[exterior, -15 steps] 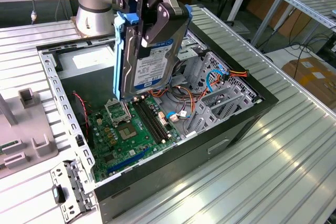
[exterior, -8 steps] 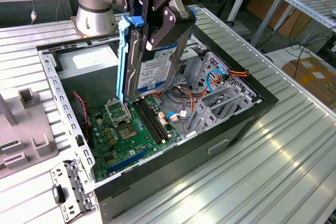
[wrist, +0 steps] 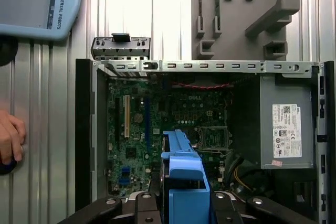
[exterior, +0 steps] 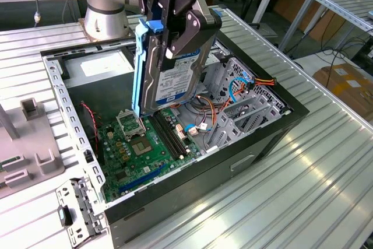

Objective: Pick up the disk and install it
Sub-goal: 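Pick up the disk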

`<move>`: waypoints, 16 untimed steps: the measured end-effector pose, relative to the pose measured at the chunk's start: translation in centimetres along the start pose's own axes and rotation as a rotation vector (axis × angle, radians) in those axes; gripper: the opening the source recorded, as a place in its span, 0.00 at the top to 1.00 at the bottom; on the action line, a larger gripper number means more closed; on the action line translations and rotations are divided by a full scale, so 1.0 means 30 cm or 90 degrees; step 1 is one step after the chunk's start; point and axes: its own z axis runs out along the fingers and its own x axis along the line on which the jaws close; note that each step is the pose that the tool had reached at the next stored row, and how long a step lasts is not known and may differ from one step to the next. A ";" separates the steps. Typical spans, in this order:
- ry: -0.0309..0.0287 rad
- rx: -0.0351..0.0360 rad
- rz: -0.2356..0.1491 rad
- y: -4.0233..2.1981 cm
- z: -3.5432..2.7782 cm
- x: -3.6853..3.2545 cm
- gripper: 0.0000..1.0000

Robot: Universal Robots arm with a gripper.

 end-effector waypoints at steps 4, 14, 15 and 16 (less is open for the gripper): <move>0.0000 0.0000 0.000 -0.004 -0.001 0.009 0.63; 0.0000 -0.0001 0.000 -0.024 -0.002 0.031 0.63; 0.0001 -0.0002 0.000 -0.029 -0.002 0.034 0.63; 0.0001 -0.0003 0.000 -0.033 -0.002 0.036 0.63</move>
